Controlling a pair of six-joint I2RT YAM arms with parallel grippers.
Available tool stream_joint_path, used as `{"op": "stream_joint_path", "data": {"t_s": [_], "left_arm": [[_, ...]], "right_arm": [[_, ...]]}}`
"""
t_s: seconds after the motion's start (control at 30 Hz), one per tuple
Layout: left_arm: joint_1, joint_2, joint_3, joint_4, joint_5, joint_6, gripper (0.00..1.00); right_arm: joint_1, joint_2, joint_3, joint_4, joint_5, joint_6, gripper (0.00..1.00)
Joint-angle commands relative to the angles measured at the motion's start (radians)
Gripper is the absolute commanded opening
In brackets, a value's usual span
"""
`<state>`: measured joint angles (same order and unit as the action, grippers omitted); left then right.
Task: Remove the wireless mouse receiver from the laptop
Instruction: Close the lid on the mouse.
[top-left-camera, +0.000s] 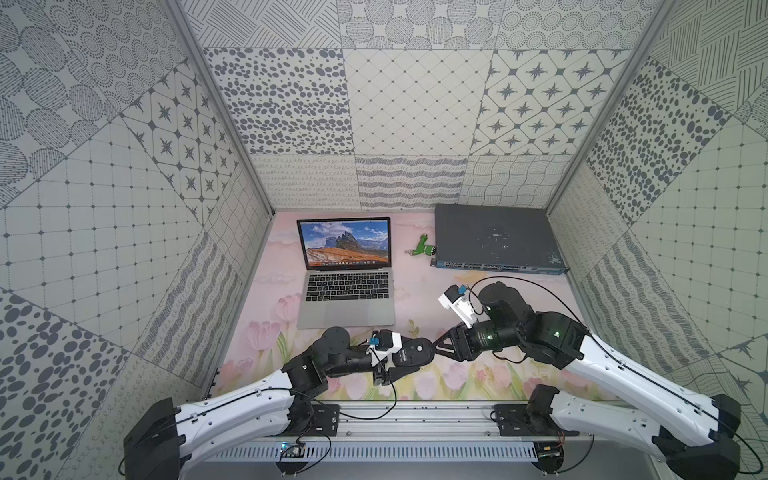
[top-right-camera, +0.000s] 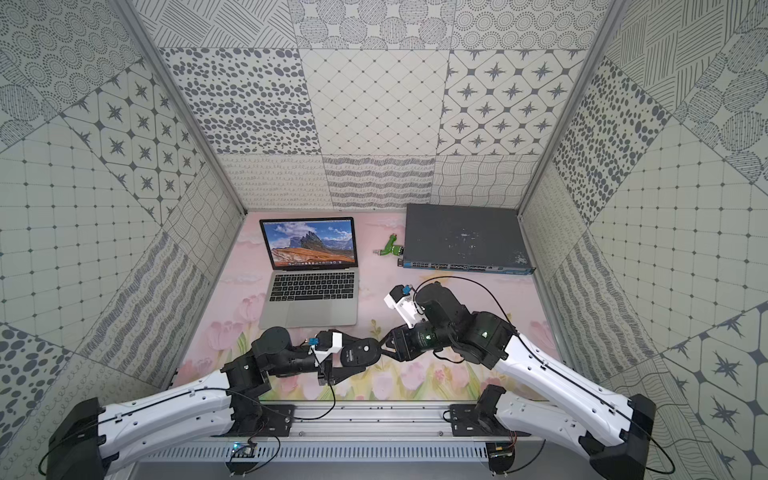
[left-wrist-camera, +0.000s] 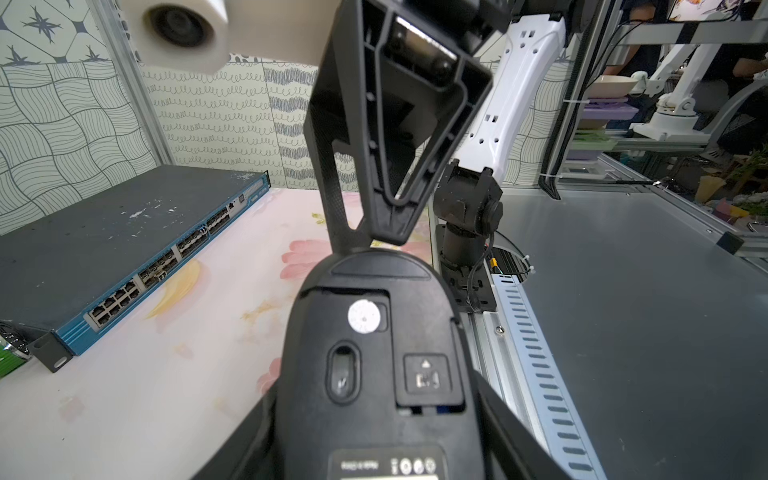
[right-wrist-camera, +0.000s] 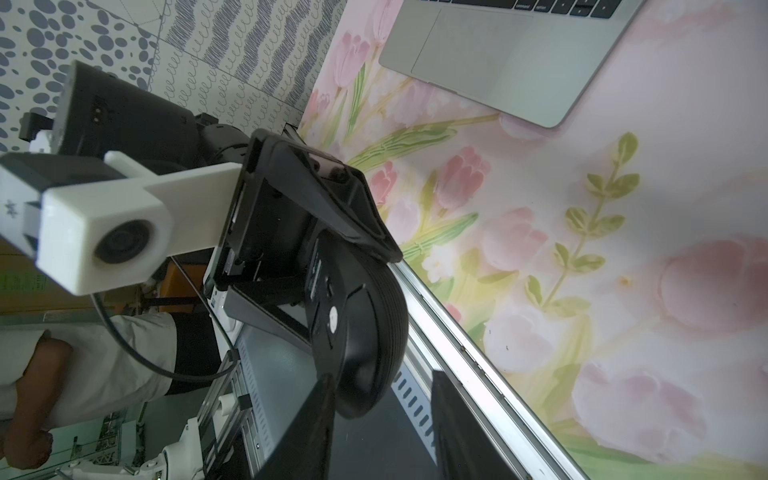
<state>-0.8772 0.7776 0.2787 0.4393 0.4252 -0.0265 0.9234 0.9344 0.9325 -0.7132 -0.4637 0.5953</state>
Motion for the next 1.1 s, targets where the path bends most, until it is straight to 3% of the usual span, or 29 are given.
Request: {"op": "stream_joint_path", "data": {"t_s": [0.0,0.57,0.7,0.87,1.07], "left_arm": [[0.003,0.003,0.002,0.075,0.029,-0.003,0.51],[0.003,0.004,-0.014,0.121,0.042,-0.009,0.51],[0.003,0.001,-0.013,0.113,0.041,-0.009,0.51],[0.002,-0.007,-0.018,0.106,0.037,-0.002,0.51],[0.002,-0.012,-0.013,0.140,0.055,0.028,0.51]], "right_arm": [[0.001,-0.018,-0.016,0.044,-0.012,0.003,0.38],[0.003,0.049,-0.086,0.143,-0.060,0.036,0.30],[0.001,0.024,-0.066,0.134,-0.057,0.022,0.41],[-0.048,-0.062,-0.059,0.135,-0.022,0.022,0.68],[-0.081,-0.012,-0.097,0.217,-0.152,0.079,0.75]]}}
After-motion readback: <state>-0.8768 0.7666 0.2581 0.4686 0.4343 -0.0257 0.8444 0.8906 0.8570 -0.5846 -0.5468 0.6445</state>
